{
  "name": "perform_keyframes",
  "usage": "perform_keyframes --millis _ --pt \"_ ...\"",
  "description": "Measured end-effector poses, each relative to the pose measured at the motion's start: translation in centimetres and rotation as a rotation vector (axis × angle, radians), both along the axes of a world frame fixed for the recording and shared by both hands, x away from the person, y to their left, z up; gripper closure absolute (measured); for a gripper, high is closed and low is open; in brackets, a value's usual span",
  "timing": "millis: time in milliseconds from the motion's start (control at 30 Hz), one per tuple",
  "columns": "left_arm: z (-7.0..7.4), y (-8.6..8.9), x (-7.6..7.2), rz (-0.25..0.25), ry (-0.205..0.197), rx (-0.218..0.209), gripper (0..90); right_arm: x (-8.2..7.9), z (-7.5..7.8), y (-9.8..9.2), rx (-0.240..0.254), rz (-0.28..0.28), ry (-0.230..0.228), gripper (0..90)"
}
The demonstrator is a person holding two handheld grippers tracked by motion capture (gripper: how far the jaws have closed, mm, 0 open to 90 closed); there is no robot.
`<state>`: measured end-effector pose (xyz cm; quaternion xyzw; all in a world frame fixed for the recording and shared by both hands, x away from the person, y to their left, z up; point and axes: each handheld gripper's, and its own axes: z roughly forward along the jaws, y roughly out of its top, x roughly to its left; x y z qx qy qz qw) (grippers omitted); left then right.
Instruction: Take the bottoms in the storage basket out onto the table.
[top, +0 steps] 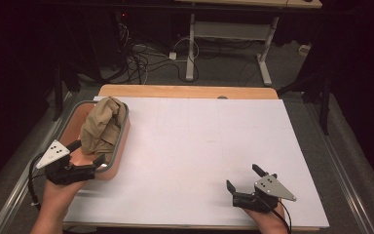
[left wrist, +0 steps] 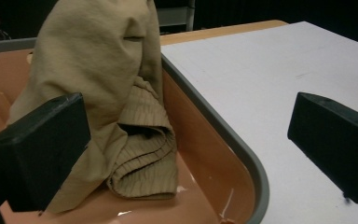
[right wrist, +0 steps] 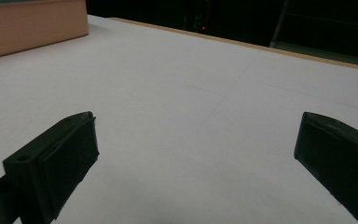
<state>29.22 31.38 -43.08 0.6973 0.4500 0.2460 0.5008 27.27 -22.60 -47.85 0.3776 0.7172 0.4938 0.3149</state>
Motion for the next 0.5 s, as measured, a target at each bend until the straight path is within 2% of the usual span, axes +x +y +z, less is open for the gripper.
perform_keyframes --millis 500 --pt "-0.4 2.8 0.1 0.066 0.009 -0.022 0.0 0.1 -0.1 -0.1 0.006 -0.003 0.004 0.4"
